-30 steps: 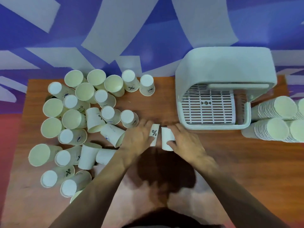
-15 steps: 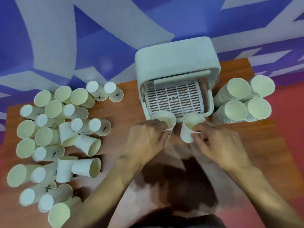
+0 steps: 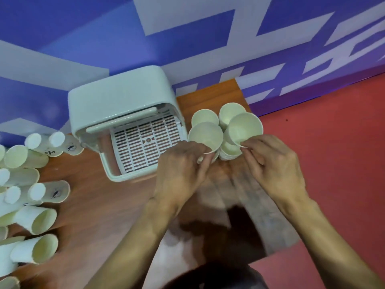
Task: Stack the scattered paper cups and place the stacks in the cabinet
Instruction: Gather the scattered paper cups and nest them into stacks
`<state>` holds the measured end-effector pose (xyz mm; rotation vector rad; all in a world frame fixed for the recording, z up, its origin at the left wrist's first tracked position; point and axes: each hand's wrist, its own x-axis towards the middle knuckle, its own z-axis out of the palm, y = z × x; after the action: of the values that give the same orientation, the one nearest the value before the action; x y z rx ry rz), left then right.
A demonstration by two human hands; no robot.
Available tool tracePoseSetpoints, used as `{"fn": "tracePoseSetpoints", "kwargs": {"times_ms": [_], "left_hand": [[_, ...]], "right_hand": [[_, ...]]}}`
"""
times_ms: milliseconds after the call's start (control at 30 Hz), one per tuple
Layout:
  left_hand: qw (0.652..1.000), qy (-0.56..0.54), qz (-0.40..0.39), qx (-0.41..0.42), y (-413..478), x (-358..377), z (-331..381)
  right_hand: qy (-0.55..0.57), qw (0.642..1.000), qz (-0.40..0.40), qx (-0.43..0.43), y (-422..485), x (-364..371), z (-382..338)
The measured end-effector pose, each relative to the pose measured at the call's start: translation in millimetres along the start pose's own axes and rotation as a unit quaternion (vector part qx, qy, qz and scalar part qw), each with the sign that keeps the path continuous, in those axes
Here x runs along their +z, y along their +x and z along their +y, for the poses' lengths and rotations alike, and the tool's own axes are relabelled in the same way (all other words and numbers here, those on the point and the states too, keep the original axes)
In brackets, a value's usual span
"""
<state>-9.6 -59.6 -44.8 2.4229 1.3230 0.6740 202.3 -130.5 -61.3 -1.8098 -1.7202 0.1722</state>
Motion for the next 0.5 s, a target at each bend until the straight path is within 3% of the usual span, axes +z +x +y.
{"fn": "tracePoseSetpoints", "kwargs": {"times_ms": [267,500], "left_hand": [[0.997,0.039,-0.059,-0.033,0,27,-1],[0.992,0.054,-0.091,-0.064,2,46,-3]], "right_hand": [[0.026,1.0,-0.01,-0.002,-4,7,22],[0.006,0.994,-0.103,0.029,0,15,31]]}}
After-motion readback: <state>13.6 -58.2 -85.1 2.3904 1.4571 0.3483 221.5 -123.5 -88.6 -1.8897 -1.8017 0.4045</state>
